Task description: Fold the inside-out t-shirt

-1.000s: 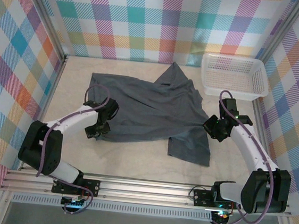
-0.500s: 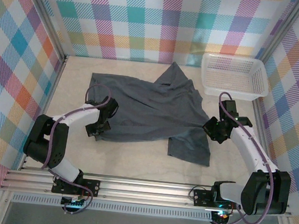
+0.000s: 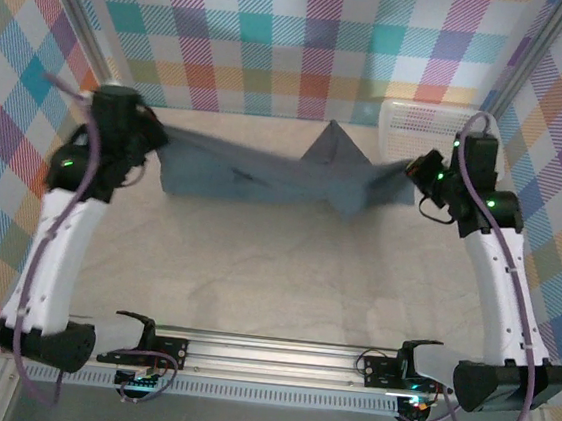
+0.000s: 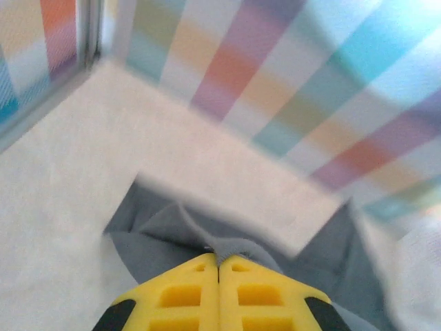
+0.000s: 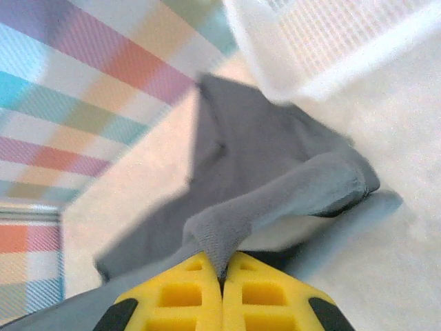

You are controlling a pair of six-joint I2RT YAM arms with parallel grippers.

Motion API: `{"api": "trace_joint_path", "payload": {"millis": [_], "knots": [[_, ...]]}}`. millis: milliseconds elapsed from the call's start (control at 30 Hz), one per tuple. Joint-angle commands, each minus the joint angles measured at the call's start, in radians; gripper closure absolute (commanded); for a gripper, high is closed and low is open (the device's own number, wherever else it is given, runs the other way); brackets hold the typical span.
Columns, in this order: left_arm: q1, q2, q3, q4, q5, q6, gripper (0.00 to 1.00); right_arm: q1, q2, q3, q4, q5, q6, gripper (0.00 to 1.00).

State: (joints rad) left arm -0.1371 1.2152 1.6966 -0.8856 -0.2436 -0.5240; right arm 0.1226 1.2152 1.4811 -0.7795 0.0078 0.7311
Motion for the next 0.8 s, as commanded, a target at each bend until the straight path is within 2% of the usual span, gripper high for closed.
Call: {"api": "trace_joint_path", "payload": {"millis": [0, 100, 200, 333, 533, 767], "knots": [[0.147, 0.039, 0.058, -0.064, 0.182, 0.01, 1.0, -0.005, 0.072, 0.14, -0.037, 0.027, -0.077, 1.0], [0.214, 0.039, 0.095, -0.006, 0.373, -0.03, 1.0, -0.006, 0.068, 0.252, -0.064, 0.05, -0.099, 1.0], [0.213, 0.023, 0.159, 0.026, 0.439, -0.024, 1.0, -0.005, 0.041, 0.344, -0.053, 0.023, -0.102, 1.0], [0.214, 0.0, 0.31, 0.02, 0.461, 0.024, 1.0, -0.006, 0.022, 0.515, -0.067, 0.004, -0.112, 1.0], [0.214, 0.004, 0.577, -0.024, 0.4, 0.061, 1.0, -0.005, -0.026, 0.684, 0.055, -0.035, -0.101, 1.0], [0.214, 0.124, 0.631, 0.03, 0.428, 0.117, 1.0, -0.006, 0.109, 0.771, 0.124, -0.012, -0.121, 1.0]]}}
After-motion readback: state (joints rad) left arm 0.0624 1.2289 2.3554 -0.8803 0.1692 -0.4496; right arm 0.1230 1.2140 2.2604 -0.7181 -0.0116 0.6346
